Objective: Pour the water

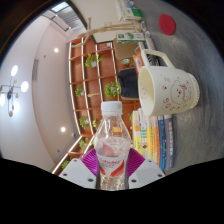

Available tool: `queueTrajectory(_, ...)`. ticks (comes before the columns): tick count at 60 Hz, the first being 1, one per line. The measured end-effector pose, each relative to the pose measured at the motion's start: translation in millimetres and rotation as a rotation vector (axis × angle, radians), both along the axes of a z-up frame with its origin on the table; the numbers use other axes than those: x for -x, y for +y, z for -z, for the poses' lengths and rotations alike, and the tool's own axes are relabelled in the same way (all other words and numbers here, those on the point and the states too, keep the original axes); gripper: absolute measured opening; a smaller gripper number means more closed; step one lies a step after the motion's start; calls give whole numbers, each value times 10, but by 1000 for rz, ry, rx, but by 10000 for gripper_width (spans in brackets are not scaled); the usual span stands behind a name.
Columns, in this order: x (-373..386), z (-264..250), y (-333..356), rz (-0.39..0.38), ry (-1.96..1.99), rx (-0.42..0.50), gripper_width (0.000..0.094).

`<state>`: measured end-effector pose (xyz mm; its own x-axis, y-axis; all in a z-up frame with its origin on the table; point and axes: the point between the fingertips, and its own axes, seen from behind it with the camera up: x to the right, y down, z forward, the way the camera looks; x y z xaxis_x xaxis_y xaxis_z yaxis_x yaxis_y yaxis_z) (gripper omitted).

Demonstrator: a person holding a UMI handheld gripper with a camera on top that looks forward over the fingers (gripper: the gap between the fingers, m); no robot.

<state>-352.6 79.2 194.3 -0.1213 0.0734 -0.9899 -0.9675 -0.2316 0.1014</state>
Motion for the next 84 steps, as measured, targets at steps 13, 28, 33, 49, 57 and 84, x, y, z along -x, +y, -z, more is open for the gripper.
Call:
queueTrajectory(13,-144,-49,134,-11,383,36,350)
queueTrajectory(28,-246,-118,130,-15,461,26,352)
queueTrajectory(33,-255,-96,110,-11,449,39,352)
queueTrajectory(49,-340,-306,102,-5,-174,9,354)
queueTrajectory(57,-829,-535,116,87,-649,-13,354)
queueTrajectory(84,-3020,-31,104,428,-1705,351,379)
